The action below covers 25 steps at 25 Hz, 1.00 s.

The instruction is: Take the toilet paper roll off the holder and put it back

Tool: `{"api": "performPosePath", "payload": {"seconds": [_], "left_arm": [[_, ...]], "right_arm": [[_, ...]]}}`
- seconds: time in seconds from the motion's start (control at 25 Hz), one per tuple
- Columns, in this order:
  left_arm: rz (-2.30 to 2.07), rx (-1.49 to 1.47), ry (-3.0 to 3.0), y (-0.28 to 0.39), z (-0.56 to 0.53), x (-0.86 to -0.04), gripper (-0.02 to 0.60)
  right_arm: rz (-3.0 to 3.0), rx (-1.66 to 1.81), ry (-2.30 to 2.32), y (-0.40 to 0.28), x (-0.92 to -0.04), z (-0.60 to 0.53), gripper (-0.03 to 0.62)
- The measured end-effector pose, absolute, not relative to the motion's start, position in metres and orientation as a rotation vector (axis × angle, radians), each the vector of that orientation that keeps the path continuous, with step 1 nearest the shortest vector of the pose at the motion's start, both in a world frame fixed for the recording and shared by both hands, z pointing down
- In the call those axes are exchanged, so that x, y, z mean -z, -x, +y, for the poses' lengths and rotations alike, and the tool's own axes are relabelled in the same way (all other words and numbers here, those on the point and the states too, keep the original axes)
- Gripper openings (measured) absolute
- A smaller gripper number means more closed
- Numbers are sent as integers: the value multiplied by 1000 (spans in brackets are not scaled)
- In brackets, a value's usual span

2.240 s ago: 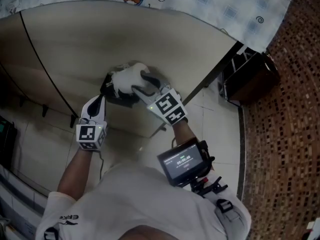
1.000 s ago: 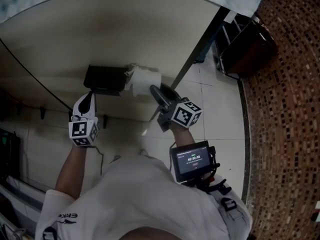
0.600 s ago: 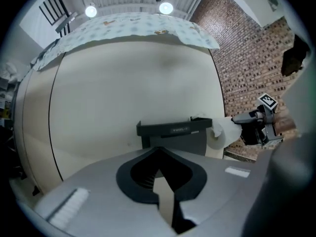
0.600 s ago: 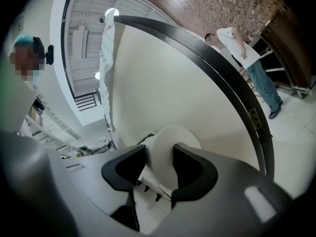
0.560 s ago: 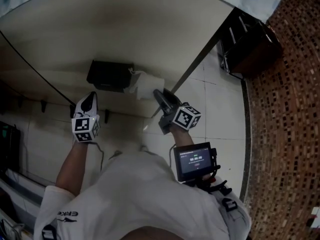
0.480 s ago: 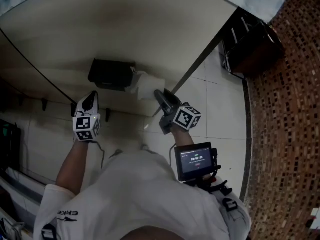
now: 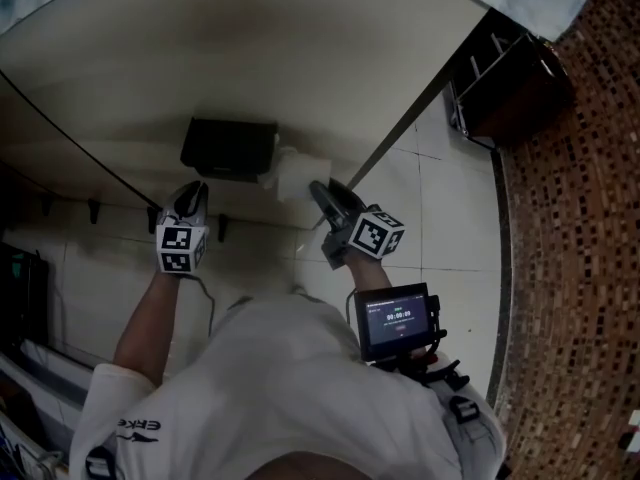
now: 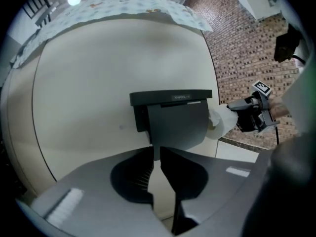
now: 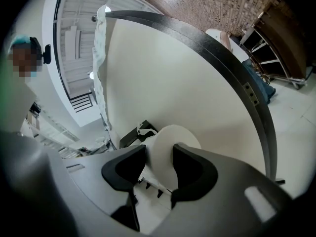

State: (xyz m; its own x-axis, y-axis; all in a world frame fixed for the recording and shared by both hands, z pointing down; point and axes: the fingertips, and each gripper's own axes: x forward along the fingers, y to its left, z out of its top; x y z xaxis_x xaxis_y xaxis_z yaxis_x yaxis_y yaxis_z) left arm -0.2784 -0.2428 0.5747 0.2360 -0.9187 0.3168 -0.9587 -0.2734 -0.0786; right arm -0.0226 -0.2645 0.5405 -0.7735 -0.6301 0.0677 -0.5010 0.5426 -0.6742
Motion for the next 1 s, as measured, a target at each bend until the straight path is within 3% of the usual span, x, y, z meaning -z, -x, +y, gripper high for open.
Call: {"api": "performPosePath", "payload": {"seconds": [0.2, 0.28, 0.68, 1.0], "left_arm": [[-1645, -632, -2437, 269, -254, -603, 191], [-1590, -689, -2480, 262, -260, -604, 223], [-1510, -808, -2576, 254, -273, -607, 224], [-1496, -831, -2587, 255, -261, -602, 133]], "right_arm": [[2601, 1047, 960, 24, -541, -263, 187], [2599, 1045, 964, 23, -540, -263, 187], [2601, 1040, 972, 25, -538, -262, 187], [2606, 1047, 972, 26, -542, -263, 187]]}}
